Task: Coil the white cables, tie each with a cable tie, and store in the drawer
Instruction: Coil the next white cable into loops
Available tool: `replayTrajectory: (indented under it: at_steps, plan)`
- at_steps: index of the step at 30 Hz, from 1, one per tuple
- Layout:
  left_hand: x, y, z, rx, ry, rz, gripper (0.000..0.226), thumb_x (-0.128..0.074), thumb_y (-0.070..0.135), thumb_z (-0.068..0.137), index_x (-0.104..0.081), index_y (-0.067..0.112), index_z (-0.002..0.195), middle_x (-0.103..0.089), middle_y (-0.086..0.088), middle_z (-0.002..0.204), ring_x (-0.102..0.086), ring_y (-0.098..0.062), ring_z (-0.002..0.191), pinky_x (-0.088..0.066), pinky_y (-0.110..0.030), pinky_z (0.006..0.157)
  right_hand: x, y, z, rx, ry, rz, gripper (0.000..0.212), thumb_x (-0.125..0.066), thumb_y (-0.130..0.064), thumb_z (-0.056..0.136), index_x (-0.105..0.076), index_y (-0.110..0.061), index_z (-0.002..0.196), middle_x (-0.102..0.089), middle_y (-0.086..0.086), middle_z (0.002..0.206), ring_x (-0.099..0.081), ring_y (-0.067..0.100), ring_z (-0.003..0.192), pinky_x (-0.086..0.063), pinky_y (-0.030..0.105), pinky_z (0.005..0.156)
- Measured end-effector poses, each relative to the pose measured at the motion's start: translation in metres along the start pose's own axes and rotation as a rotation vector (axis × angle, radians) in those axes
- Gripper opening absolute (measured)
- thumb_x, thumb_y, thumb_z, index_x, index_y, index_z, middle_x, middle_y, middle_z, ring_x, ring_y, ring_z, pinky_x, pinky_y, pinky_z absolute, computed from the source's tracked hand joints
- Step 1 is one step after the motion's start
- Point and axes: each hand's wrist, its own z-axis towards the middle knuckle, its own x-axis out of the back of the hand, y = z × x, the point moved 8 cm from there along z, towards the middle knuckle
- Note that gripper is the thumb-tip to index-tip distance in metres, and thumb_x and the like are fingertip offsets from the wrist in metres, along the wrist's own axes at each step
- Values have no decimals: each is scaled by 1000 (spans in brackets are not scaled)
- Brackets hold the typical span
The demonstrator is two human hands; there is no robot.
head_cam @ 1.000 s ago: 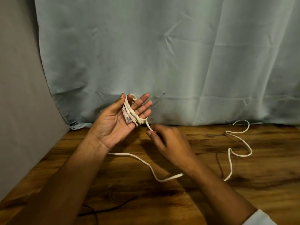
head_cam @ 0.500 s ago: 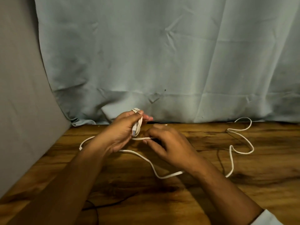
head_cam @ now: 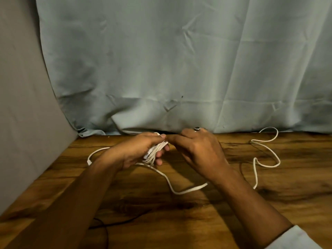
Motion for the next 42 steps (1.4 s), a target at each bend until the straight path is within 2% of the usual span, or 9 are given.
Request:
replayTrajectory:
  at_steps: [6,9,12,23,25,29,34,39,42]
  plan:
    - [-13,7,-5,-15,-138,-183,39,-41,39,100,-57,7,83,-43,-2,55,-48,-16,46,-38,-35,65,4,2,-3,-99,85,144,31,-59,-21,97,-72,-22,125,-76,-2,103,-70,21,90,-51,33,75]
    - [-8,11,-6,-29,-142,-256,38,-43,41,96,-55,7,82,-41,-1,53,-44,-14,43,-36,-36,65,2,0,-3,-131,77,280,36,-62,-20,99,-65,-20,135,-74,0,118,-70,20,106,-55,41,84]
    - [-4,14,-9,-28,-185,-262,37,-44,43,95,-52,10,80,-38,2,51,-39,-13,43,-37,-37,67,-4,-7,-3,-114,54,368,45,-64,-18,99,-58,-18,144,-69,0,133,-65,16,122,-53,38,96]
    - [-2,10,-17,13,-263,-191,48,-38,53,98,-50,15,72,-29,4,49,-29,-11,40,-43,-34,66,-16,-5,-7,-214,119,590,41,-58,-26,105,-60,-22,146,-56,2,118,-62,18,106,-55,44,82]
    - [-4,11,-19,7,-291,-194,51,-38,57,99,-49,16,71,-29,6,47,-29,-10,39,-44,-33,65,-18,-3,-8,-253,119,633,41,-56,-29,106,-59,-26,146,-50,1,118,-58,18,110,-54,44,85]
    - [-10,14,-23,-16,-368,-180,48,-47,59,96,-48,17,71,-30,8,46,-31,-8,37,-46,-31,65,-23,-6,-8,-295,57,777,37,-48,-30,108,-56,-23,143,-50,-2,143,-53,15,133,-52,40,102]
    - [-16,15,-29,-35,-436,-233,43,-53,54,95,-48,17,74,-31,9,47,-34,-7,38,-48,-29,65,-36,-16,-9,-380,-1,1059,29,-45,-27,110,-55,-17,135,-65,0,119,-63,20,109,-52,56,92]
    - [-15,17,-29,-87,-405,-241,35,-51,41,100,-52,18,74,-34,8,50,-39,-10,47,-51,-30,70,-35,-17,-8,-417,-16,1156,24,-45,-18,110,-56,-7,127,-68,-7,111,-66,7,107,-53,27,91]
    - [-12,16,-23,-102,-330,-179,36,-54,40,101,-54,18,73,-37,3,52,-49,-16,54,-50,-33,75,-36,-11,-9,-438,25,1080,20,-45,-21,110,-58,-9,120,-68,-2,106,-66,12,101,-55,35,88]
